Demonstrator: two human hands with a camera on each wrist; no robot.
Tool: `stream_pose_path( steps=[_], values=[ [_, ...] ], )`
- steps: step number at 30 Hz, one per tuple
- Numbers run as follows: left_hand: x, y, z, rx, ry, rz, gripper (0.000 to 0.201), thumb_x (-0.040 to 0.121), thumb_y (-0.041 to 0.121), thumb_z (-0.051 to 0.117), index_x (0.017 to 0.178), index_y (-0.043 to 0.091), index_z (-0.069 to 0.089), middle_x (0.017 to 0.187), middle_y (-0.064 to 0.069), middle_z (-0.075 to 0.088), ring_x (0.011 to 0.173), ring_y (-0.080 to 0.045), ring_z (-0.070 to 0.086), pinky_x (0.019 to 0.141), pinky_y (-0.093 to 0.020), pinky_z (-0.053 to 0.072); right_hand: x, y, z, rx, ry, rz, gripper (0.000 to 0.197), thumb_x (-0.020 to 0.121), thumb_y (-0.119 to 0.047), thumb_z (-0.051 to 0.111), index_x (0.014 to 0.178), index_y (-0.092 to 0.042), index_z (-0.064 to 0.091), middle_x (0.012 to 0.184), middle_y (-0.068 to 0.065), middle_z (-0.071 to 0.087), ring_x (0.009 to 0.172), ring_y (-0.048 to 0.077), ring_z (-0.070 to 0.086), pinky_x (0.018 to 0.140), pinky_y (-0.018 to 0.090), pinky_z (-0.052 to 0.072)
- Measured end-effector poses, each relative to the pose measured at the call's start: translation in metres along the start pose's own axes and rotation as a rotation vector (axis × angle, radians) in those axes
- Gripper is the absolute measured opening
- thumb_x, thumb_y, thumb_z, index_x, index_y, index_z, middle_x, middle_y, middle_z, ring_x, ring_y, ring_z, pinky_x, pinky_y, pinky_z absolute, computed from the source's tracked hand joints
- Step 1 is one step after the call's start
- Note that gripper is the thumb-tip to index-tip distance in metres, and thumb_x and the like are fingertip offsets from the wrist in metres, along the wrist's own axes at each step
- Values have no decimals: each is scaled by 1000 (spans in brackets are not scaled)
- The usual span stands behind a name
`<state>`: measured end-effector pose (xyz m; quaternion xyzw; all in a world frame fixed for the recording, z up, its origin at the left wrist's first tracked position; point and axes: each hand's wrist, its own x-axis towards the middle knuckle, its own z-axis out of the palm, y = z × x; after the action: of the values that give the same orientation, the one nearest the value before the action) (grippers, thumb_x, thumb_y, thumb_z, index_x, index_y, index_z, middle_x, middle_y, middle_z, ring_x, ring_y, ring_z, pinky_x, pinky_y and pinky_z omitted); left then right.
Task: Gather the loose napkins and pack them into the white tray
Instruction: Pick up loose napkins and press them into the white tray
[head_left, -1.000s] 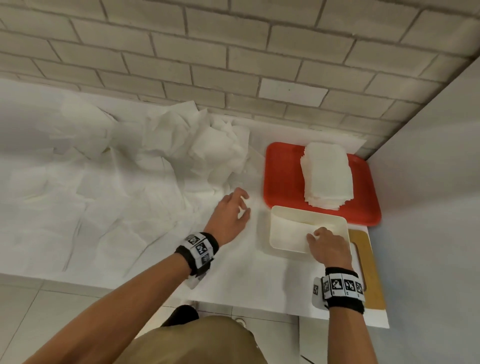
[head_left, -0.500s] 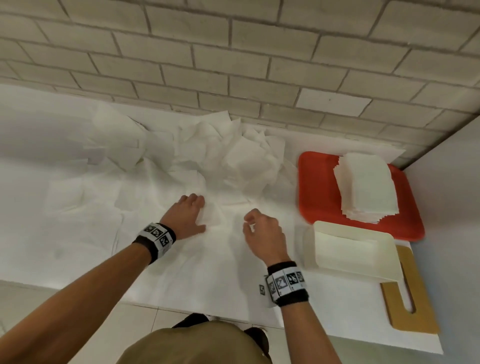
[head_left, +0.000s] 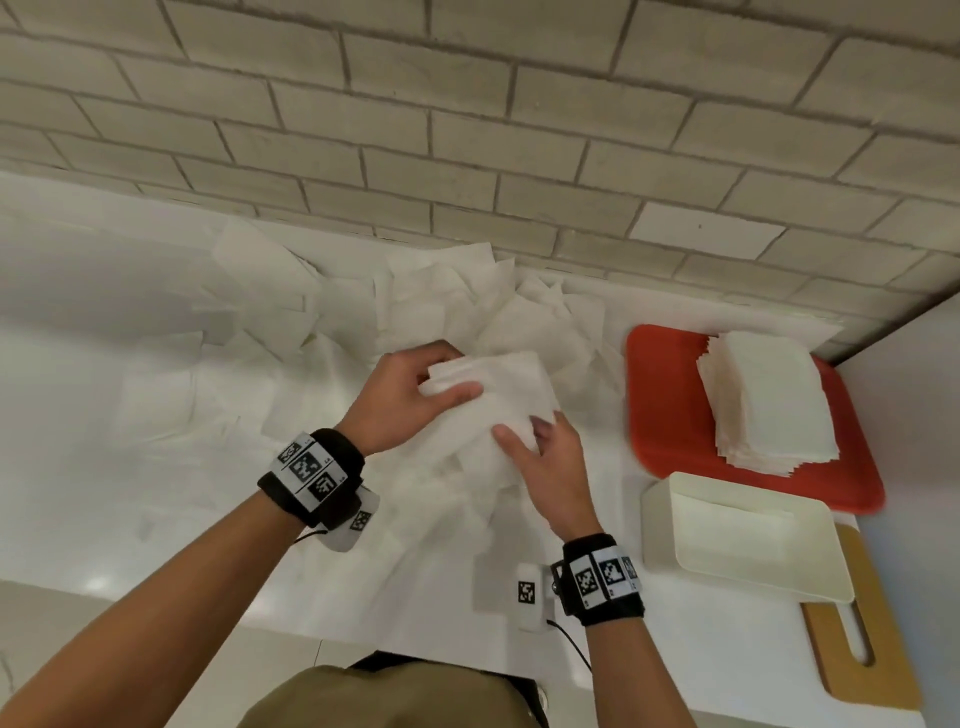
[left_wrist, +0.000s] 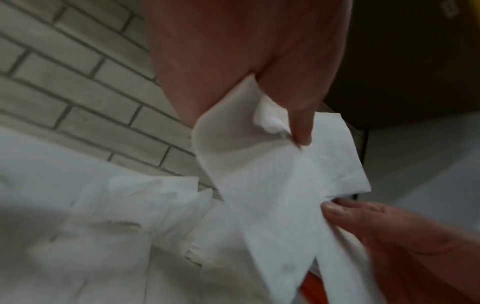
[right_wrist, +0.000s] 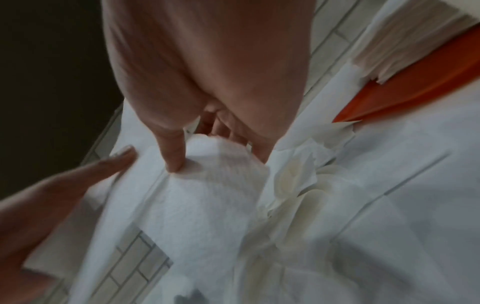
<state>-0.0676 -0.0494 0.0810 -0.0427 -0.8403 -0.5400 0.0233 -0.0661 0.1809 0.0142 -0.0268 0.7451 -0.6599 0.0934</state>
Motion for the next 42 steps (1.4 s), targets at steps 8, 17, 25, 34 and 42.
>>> stream_pose_path(
  steps=[8,17,25,34,42],
  values=[
    [-10,-85,27,15,-98,-486,32,80,35,94,102,20,75,96,5,81,88,-11,77,83,-33,62,3,51,-3,-205,167,273,22,95,-37,83,109,-26,69,113,-12,74,117,12,69,99,33,55],
    [-45,-126,65,-68,-137,-684,53,82,54,76,115,14,70,115,1,78,106,-24,75,102,-51,59,-19,1,-15,-97,252,131,10,105,-30,70,111,-32,63,102,-3,76,93,17,70,82,36,53],
    [-56,-109,82,-511,-111,-781,32,112,21,47,125,6,72,119,-13,79,105,-29,77,90,-47,63,-23,5,20,-105,187,221,17,104,-41,70,117,-32,64,108,-12,70,101,7,67,86,26,54],
    [-55,-103,89,-486,-25,-854,76,106,72,24,117,18,76,97,-7,82,88,-23,78,83,-43,64,-25,67,57,-352,130,415,32,111,-33,59,135,-12,63,117,-5,63,106,13,61,90,17,42],
    [-53,-102,104,-147,33,-704,35,107,43,59,120,12,55,119,-3,68,112,-25,65,99,-45,55,-35,59,52,-377,143,449,30,114,-29,49,136,-9,53,107,-3,62,83,3,56,73,20,43]
  ],
)
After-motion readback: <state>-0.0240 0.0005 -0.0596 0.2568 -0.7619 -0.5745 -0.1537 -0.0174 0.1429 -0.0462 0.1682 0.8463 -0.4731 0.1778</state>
